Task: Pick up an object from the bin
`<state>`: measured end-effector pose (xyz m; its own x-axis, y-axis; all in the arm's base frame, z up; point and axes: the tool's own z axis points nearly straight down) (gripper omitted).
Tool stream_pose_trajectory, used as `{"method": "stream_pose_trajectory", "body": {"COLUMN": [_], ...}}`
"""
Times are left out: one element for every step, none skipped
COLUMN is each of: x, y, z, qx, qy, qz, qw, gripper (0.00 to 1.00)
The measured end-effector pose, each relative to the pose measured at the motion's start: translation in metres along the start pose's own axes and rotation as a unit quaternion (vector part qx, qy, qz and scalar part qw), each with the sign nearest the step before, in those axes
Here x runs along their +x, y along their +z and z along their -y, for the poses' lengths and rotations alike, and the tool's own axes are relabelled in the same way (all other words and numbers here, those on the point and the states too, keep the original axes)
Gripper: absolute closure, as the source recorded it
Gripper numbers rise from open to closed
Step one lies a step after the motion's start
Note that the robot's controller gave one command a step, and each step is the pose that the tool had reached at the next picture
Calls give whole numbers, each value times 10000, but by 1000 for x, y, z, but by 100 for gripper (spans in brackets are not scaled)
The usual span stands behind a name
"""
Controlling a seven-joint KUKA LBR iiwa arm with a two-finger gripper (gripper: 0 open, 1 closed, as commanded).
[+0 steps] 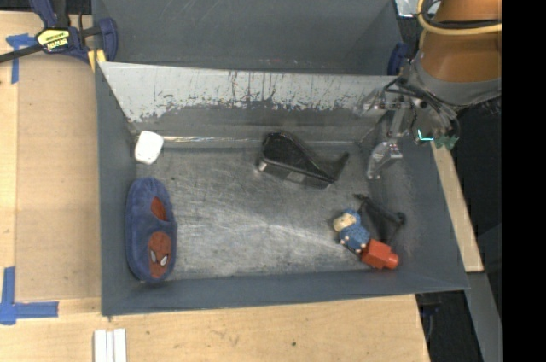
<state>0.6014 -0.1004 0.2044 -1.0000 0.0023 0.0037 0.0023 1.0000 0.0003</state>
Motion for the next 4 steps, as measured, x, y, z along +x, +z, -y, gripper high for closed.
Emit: {"method": "stream_pose_trajectory", "body": {"x": [-14, -19, -21, -22], "y": [56, 67, 87, 107], "z": [-62, -74, -75, -78], "qx": [-14, -3, -2, -7], "qy": [825, 1452, 2476, 2480], "qz": [9, 13, -3, 24], "qw": [9966, 9894, 9689, 9688], "gripper": [0, 0, 0, 0]}}
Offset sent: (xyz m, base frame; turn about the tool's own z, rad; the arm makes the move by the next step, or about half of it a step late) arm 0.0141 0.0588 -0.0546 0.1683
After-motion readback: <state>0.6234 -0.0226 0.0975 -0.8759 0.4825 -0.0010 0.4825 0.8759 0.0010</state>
